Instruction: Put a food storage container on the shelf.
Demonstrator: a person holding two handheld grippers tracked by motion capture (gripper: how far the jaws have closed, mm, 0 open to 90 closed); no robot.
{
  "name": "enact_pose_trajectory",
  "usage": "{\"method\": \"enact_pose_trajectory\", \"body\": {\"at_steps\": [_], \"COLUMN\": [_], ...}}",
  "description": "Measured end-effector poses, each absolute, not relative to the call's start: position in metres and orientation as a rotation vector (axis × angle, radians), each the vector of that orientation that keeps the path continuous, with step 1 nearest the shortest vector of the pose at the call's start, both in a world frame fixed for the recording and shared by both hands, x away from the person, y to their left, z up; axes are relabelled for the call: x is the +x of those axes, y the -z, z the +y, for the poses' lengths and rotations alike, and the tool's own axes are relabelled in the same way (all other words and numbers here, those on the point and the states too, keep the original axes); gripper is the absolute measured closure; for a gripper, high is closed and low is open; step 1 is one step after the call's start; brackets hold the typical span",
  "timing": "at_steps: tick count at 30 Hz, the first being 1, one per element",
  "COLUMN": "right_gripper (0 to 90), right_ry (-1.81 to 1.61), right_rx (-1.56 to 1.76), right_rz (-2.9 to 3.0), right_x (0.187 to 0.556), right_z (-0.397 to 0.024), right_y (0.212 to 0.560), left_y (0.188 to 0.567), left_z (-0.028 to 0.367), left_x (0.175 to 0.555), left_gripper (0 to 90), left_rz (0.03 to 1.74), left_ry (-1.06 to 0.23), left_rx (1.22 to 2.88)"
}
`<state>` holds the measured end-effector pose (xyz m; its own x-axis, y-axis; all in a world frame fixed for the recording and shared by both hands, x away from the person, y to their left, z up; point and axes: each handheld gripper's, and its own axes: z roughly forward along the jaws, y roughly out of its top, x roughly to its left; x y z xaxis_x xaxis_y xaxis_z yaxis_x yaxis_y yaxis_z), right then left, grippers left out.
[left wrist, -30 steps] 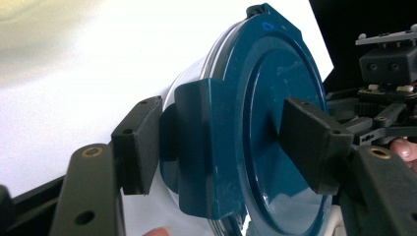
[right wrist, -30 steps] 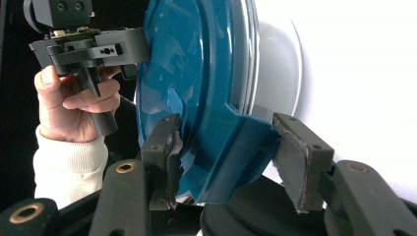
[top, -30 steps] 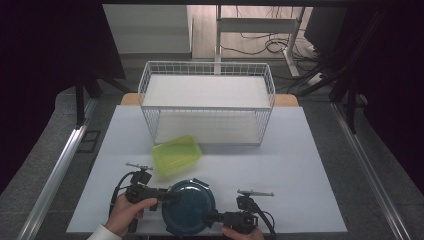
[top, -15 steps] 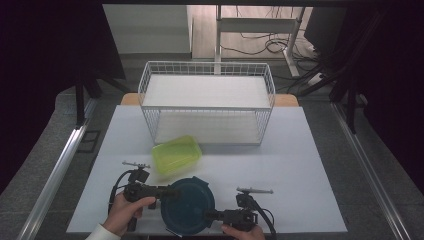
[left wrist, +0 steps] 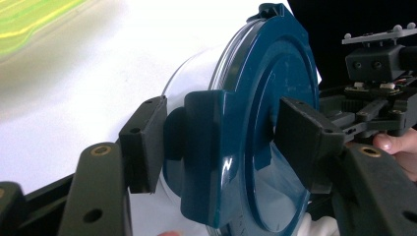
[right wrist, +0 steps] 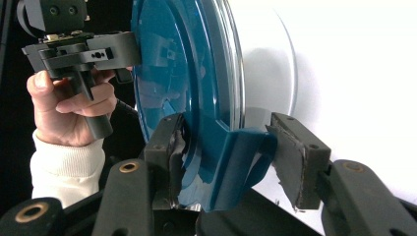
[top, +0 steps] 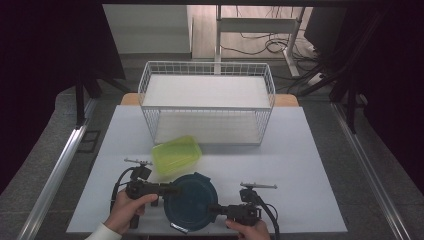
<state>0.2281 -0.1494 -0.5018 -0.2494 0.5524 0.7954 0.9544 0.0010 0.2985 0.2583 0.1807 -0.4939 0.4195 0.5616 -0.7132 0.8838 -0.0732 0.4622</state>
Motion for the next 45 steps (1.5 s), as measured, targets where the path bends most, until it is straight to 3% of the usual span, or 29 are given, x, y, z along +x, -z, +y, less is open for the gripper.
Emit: {"method": "enact_pose_trajectory", "body": {"at_steps": [18,45], "right_gripper": [48.0,47.7], "right_ry": [1.225,1.357], "right_rx": [-1.527,-1.463], "right_rz": [-1.868,-1.994], "right_x": [0.261,0.325], "right_z": [-0.170,-0.177], "right_y": [0.477,0.391], "left_y": [0.472,0.392], "left_z": [0.164,0.158], "left_x": [0.279,0.331], "left_gripper": [40.0,40.2], "left_rz": [1.232,1.166], "left_ry": [0.426,0.325], "left_rx": [1.748,1.728]}}
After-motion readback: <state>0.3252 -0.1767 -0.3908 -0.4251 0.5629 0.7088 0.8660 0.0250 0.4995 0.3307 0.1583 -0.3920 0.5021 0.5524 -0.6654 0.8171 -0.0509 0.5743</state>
